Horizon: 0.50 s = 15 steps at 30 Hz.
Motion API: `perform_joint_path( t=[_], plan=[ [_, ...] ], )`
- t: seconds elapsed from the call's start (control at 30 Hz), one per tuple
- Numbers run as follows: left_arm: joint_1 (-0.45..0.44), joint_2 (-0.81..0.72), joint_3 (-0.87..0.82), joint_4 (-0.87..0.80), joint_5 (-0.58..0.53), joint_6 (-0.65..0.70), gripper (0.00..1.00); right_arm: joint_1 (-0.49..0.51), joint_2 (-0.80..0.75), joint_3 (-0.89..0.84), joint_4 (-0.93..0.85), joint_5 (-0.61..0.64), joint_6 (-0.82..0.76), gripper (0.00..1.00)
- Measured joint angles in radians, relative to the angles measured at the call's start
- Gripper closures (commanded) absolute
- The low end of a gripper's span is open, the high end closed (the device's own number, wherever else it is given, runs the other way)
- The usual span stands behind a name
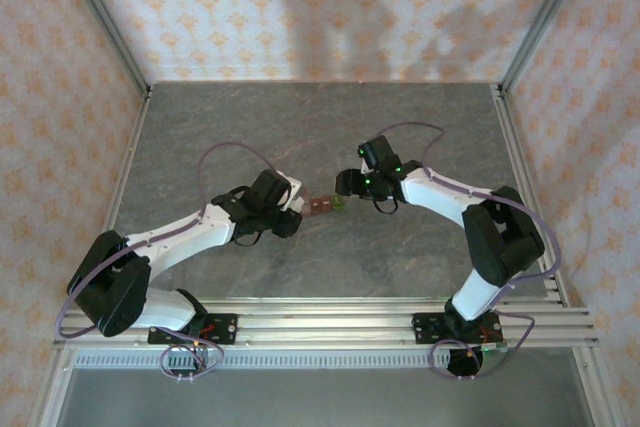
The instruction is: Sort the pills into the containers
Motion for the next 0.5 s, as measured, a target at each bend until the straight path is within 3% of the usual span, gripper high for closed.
perform_joint_path(
  t=[0.27, 0.5],
  plan=[
    [0.0, 0.007, 0.084, -0.098, 0.0, 0.034, 1.0, 0.018, 0.052, 0.0, 0.019, -0.006, 0.0, 0.3],
    [0.007, 0.115, 0.166, -0.155, 0.003, 0.072, 1.0, 0.018, 0.074, 0.001, 0.02, -0.005, -0.001, 0.3]
  ],
)
